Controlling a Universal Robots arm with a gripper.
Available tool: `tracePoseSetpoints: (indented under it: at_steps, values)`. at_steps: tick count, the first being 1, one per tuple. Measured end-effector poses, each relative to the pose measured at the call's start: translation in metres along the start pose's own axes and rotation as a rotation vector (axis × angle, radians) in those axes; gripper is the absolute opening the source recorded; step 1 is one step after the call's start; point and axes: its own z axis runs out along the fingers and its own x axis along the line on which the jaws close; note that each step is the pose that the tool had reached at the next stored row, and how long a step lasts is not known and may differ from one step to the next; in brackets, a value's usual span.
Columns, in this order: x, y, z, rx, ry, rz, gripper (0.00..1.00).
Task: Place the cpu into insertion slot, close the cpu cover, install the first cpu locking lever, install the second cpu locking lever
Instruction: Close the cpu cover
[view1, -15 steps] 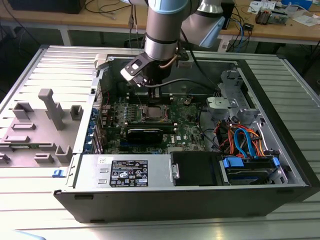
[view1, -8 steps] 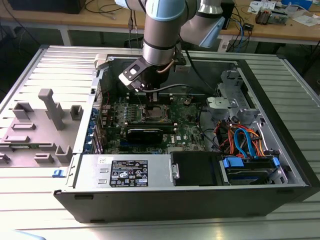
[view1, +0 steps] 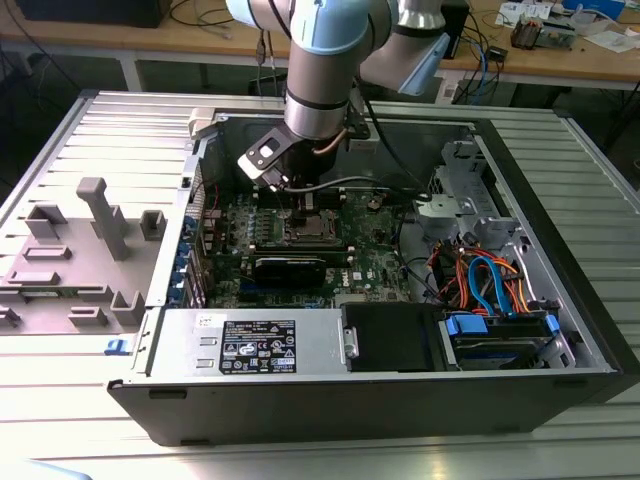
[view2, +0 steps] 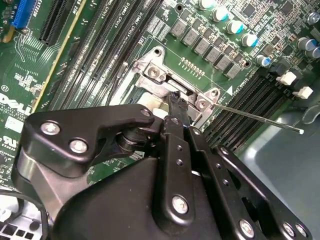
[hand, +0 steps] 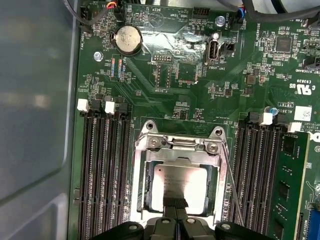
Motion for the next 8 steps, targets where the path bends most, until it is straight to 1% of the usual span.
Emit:
tracePoseSetpoints:
  at_steps: [1,2,3,4,5,7,8]
  values:
    - [0.0002,0.0001,-0.0011,-0.0010,0.0012,0.000,0.11]
    - [-0.0001,0.0000,-0.0066,0.0002,-0.0003,0.000,0.11]
    - [-0.0002,0.0021,-0.0080,0.0005,0.0001,0.000,0.11]
    - [-0.0008,0.0080,-0.0087,0.0039,0.0002,0.000,0.11]
    - [-0.0013,0.0124,-0.0090,0.0068,0.0005,0.000,0.11]
    - [-0.0018,0.0173,-0.0106,0.0095,0.0004,0.000,0.11]
    - [-0.0018,0.0173,-0.0154,0.0095,0.0006,0.000,0.11]
